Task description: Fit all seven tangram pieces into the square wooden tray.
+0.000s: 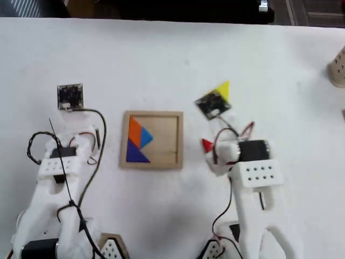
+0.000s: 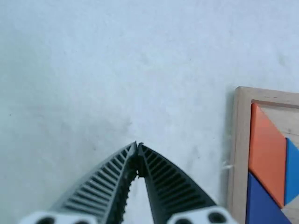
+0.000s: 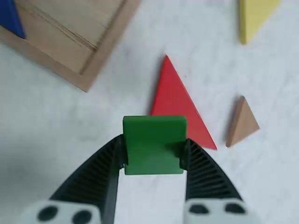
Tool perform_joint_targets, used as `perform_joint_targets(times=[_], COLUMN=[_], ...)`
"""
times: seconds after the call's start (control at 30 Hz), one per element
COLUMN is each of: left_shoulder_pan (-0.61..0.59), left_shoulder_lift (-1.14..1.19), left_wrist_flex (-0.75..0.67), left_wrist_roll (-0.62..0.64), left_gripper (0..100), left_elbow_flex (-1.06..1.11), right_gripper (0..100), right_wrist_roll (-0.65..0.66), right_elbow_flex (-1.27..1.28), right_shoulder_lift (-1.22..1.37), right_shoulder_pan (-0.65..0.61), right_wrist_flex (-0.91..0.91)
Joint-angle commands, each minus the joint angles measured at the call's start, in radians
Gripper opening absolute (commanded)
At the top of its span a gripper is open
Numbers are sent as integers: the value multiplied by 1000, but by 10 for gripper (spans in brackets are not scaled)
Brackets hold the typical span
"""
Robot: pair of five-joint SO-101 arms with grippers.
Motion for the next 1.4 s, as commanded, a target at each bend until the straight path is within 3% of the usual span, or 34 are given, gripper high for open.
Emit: perform_joint_targets(times=[0.0, 0.33, 0.7, 0.8, 0.9, 1.2, 1.37], left_shoulder_pan=[-8, -8, -8, -8, -8, -7, -5], left_shoulder_lift=[-28, -28, -28, -28, -28, -28, -28], left_wrist_flex=[-26, -26, -28, -28, -28, -28, -28], left_wrist_roll=[-11, -11, -11, -11, -11, -11, -11], left_gripper=[28, 28, 28, 28, 28, 28, 28], left_elbow_flex=[-6, -6, -6, -8, -8, -8, -8], right_gripper=[60, 59, 62, 119, 181, 184, 161], right_wrist_roll=[-71, -216, -285, -285, -287, -287, -288], right_elbow_flex=[-46, -233, -545, -608, -667, -787, -809], right_shoulder_lift=[5, 417, 839, 921, 958, 958, 905], right_shoulder_pan=[-136, -271, -380, -384, -398, -401, -298], right_wrist_flex=[-70, -229, -237, -226, -166, 8, 124])
